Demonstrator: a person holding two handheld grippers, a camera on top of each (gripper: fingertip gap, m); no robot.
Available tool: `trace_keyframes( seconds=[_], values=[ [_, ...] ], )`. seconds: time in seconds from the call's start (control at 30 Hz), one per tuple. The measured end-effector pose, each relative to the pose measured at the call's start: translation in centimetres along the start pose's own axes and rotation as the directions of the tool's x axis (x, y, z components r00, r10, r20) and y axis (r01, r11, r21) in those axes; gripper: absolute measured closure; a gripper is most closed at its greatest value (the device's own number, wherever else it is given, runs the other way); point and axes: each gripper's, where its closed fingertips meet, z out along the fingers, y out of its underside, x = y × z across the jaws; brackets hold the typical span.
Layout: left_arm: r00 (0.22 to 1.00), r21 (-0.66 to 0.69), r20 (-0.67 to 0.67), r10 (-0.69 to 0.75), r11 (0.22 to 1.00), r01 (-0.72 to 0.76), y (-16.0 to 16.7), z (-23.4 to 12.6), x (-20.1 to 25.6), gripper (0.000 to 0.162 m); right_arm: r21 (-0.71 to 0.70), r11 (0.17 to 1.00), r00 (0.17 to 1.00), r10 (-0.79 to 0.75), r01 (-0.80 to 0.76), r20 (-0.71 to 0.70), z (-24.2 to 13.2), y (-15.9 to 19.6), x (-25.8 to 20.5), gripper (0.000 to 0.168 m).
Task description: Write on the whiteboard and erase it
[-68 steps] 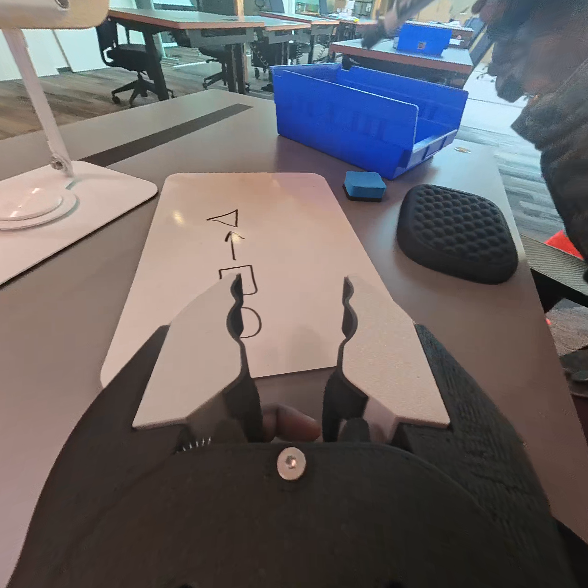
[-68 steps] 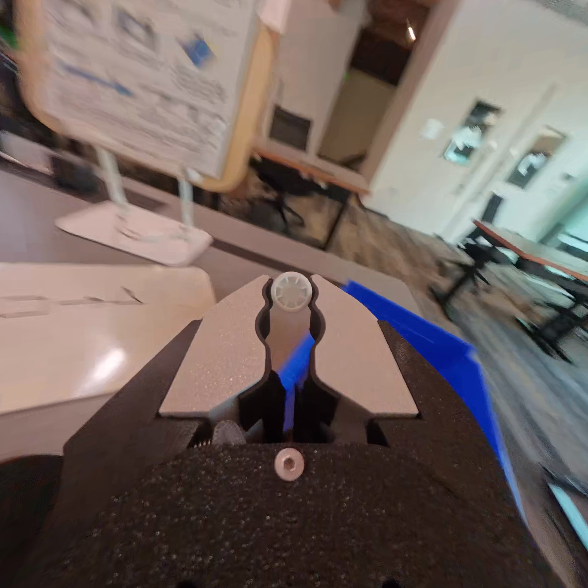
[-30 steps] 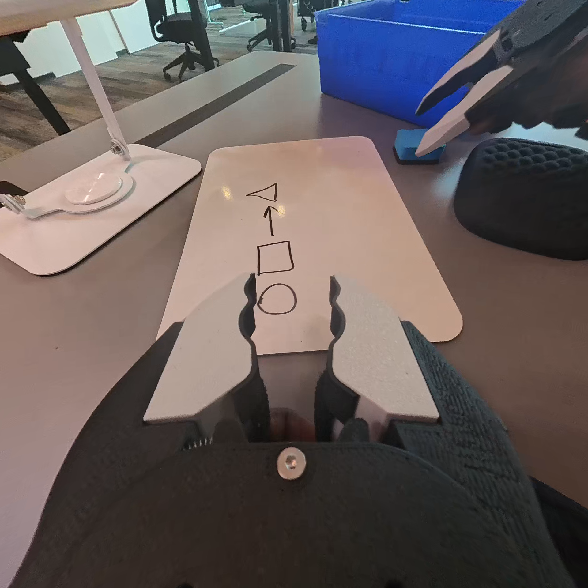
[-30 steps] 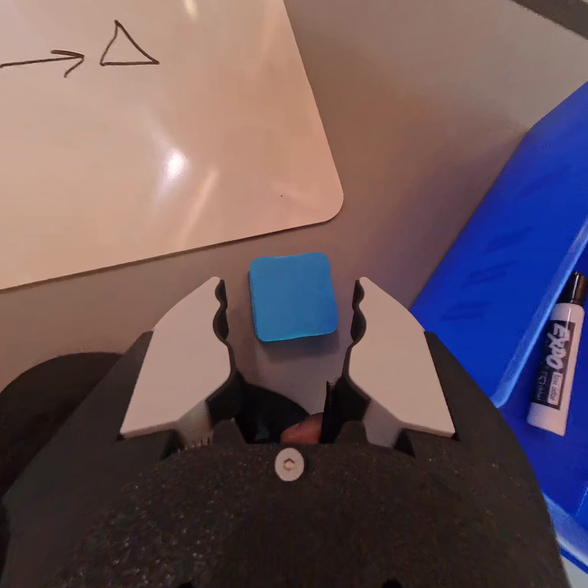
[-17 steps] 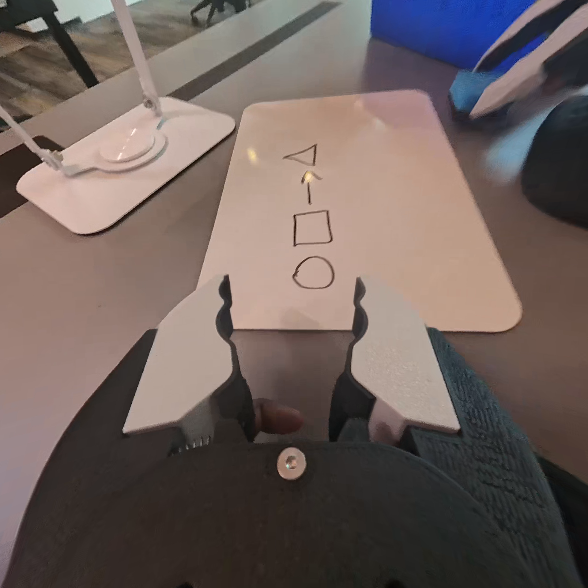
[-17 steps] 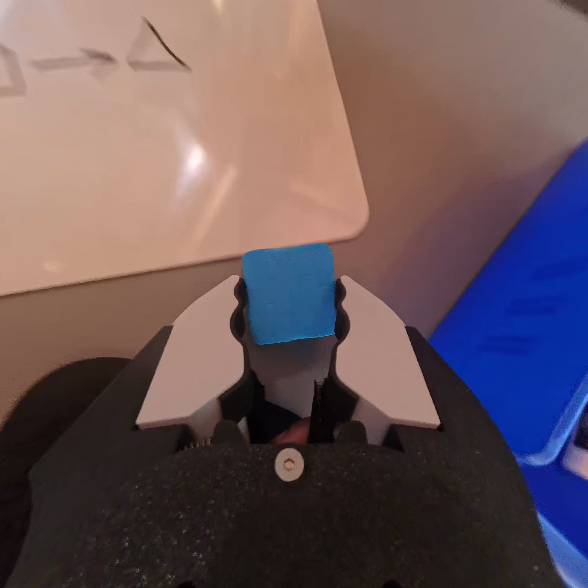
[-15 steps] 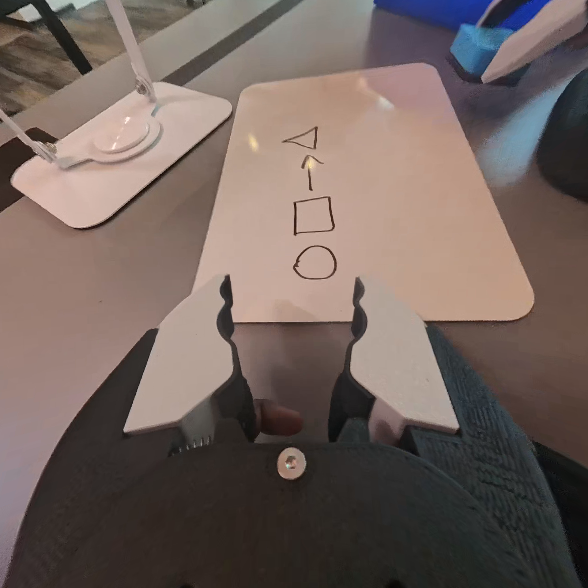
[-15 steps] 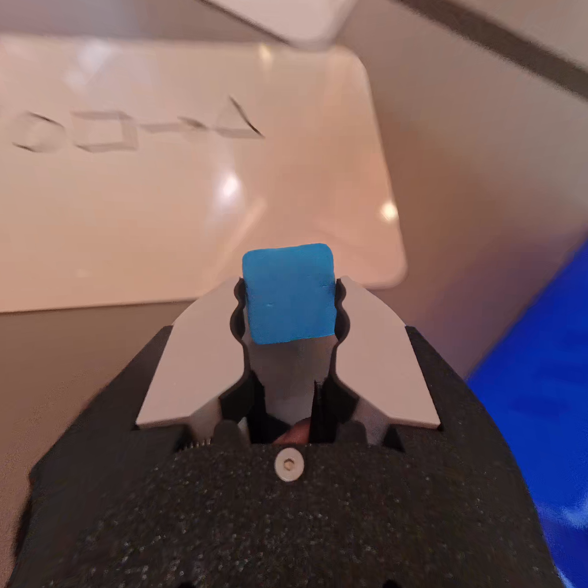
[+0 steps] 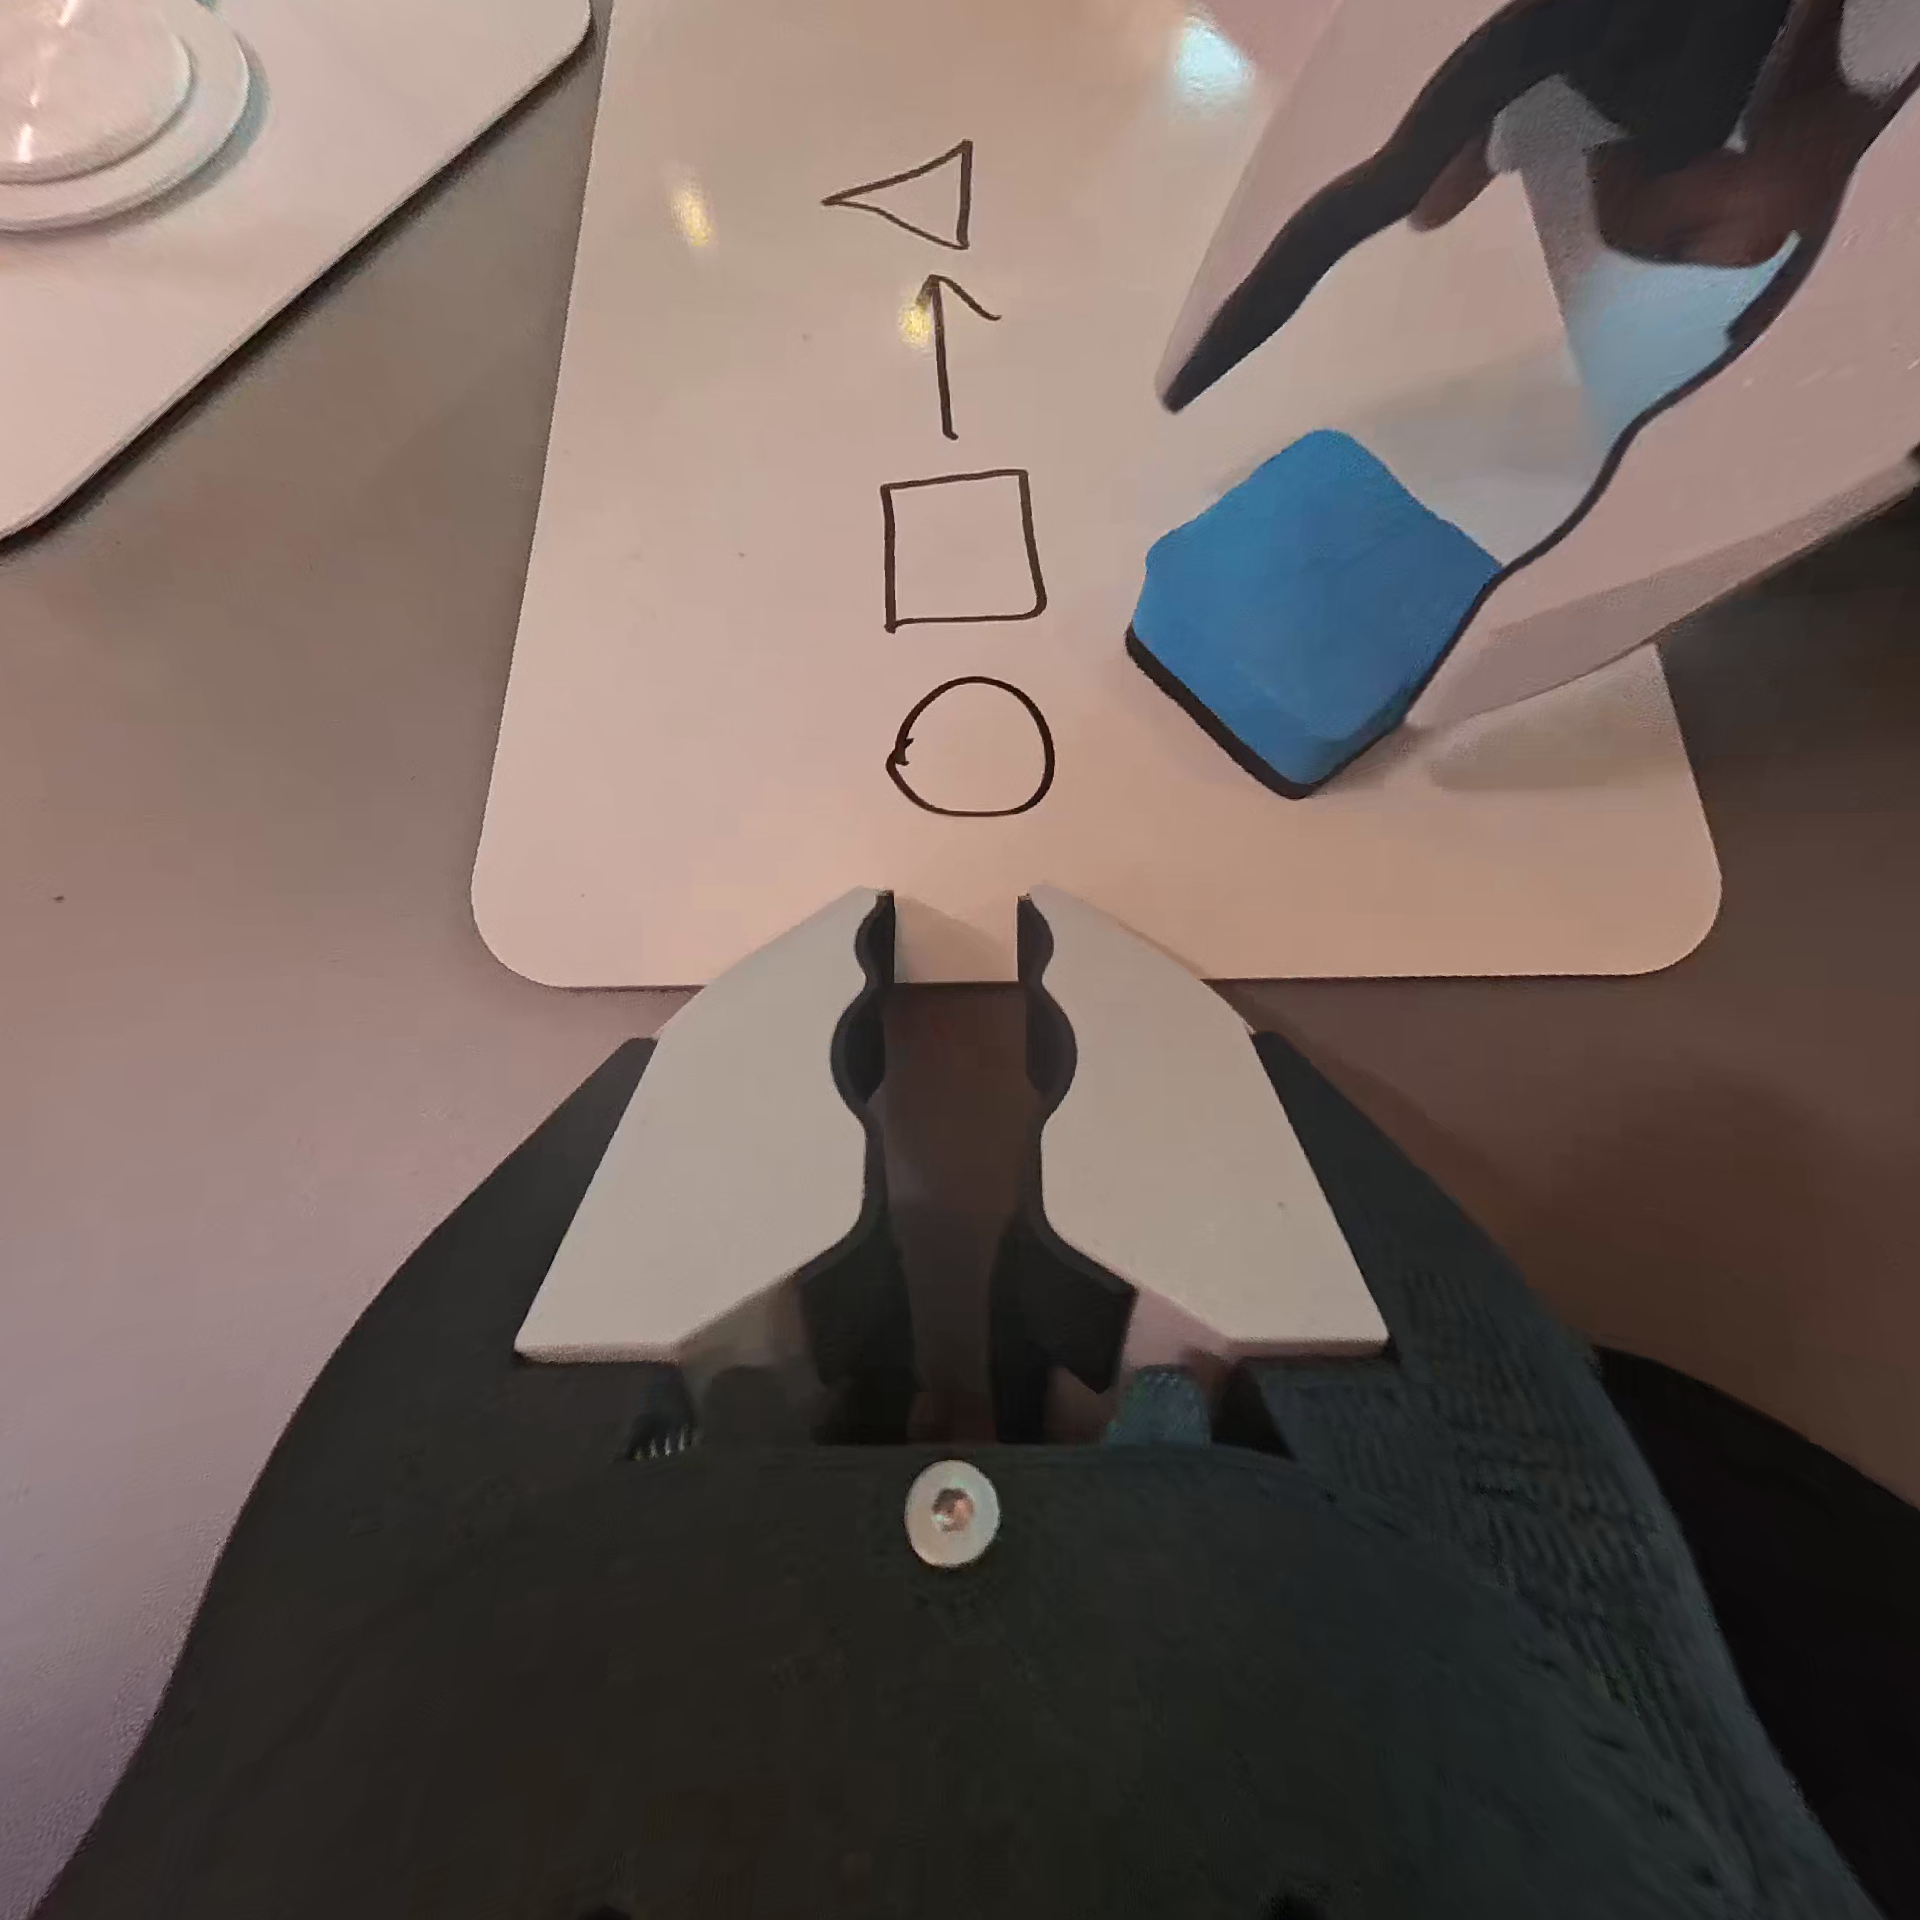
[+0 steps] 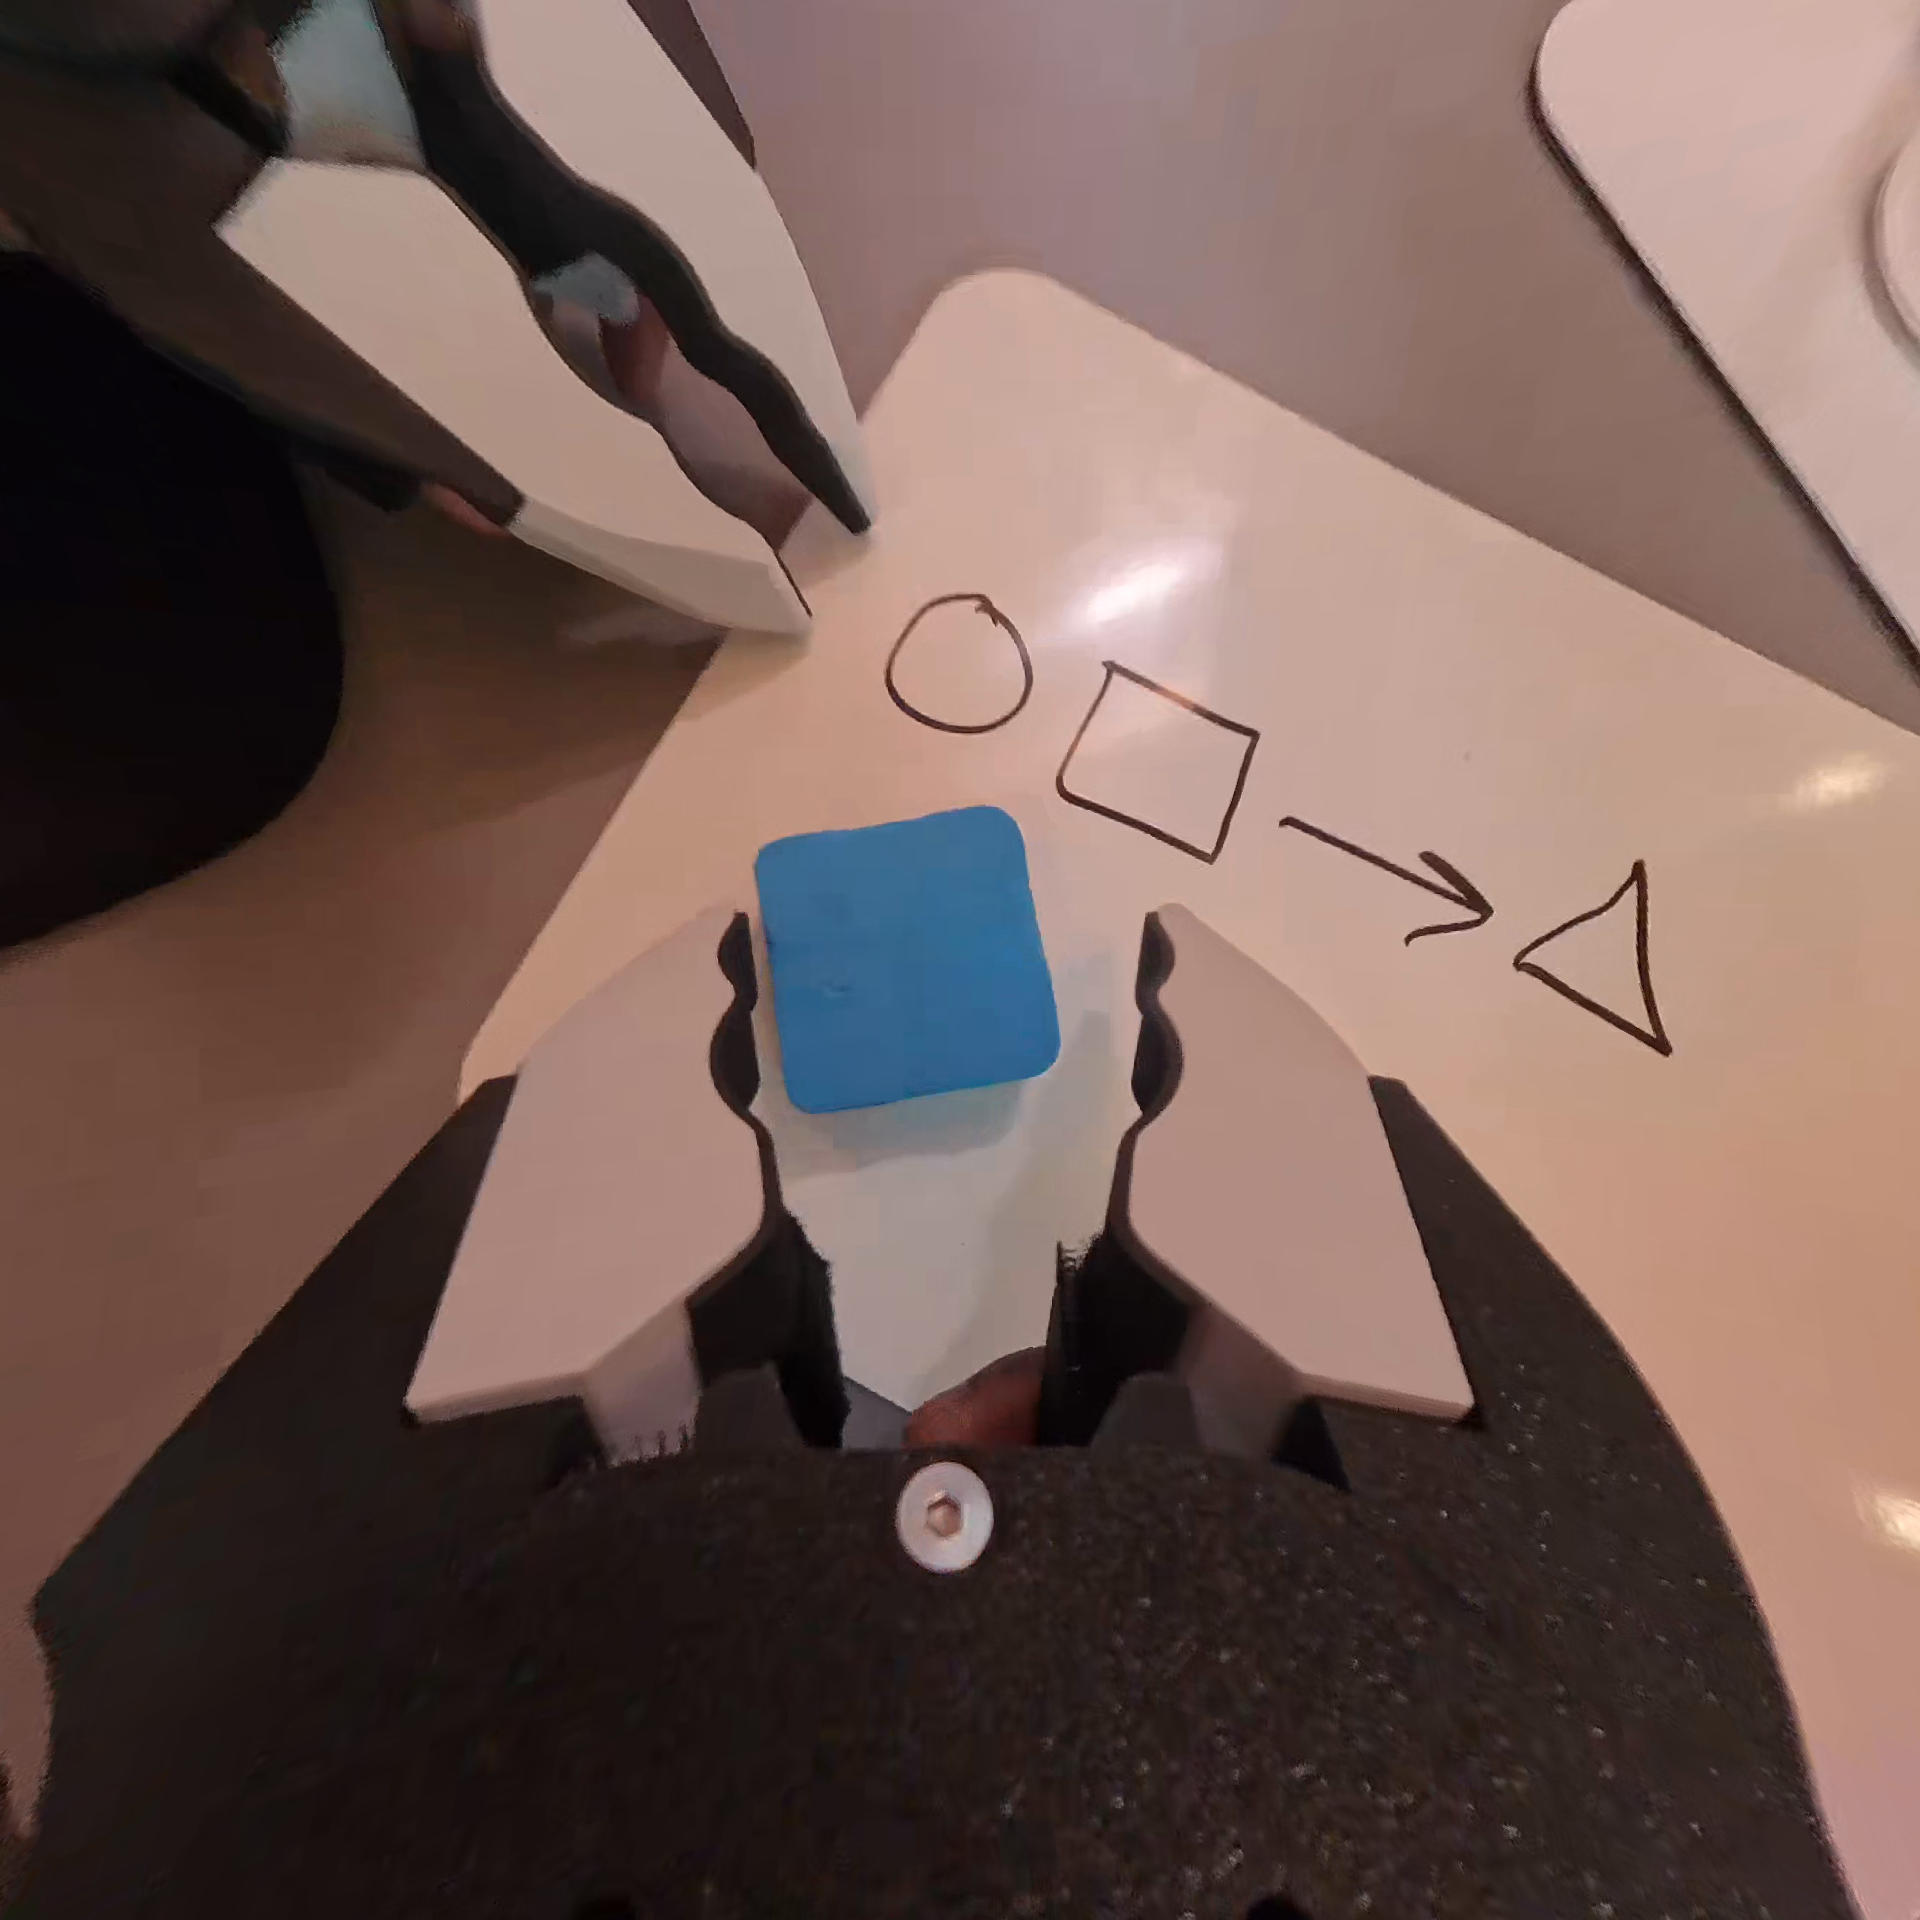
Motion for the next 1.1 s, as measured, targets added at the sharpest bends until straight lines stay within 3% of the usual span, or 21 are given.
trace_keyframes(
  seconds=[0.2,0.47,0.57,0.7,0.83,0.97,1.1],
  values=[
    [1.0,-0.008,0.003,-0.012,1.0,0.012,0.1,-0.1,-0.1,0.139,-0.058,0.994,0.993,-0.083,0.088,0.087,0.2,0.5,-0.9,0.119],
    [1.0,-0.007,0.015,-0.01,1.0,0.01,0.2,-0.2,-0.2,0.151,-0.04,0.99,0.987,-0.129,0.133,0.093,3.8,-3.6,-0.1,0.12],
    [0.999,-0.009,0.031,0.008,1.0,-0.007,0.3,-0.2,-0.4,0.157,-0.125,0.98,0.982,-0.138,0.154,0.128,3.6,-3.1,0.3,0.12],
    [0.999,-0.015,0.034,0.02,1.0,-0.019,0.3,-0.3,-0.3,0.159,-0.107,0.987,0.993,-0.118,0.119,0.015,4.5,-4.2,2.6,0.12],
    [1.0,-0.018,0.025,0.009,1.0,-0.009,0.4,-0.4,-0.3,0.16,-0.113,0.981,0.981,-0.141,0.156,0.136,4.1,-3.6,0.4,0.12],
    [0.999,-0.019,0.032,0.018,1.0,-0.018,0.4,-0.4,-0.3,0.16,-0.096,0.992,0.997,-0.081,0.082,0.009,4.7,-4.2,3.8,0.12],
    [0.999,-0.018,0.032,0.018,1.0,-0.017,0.4,-0.4,-0.3,0.16,-0.095,0.979,0.976,-0.163,0.178,0.144,4.0,-3.4,0.1,0.121]
  ],
)
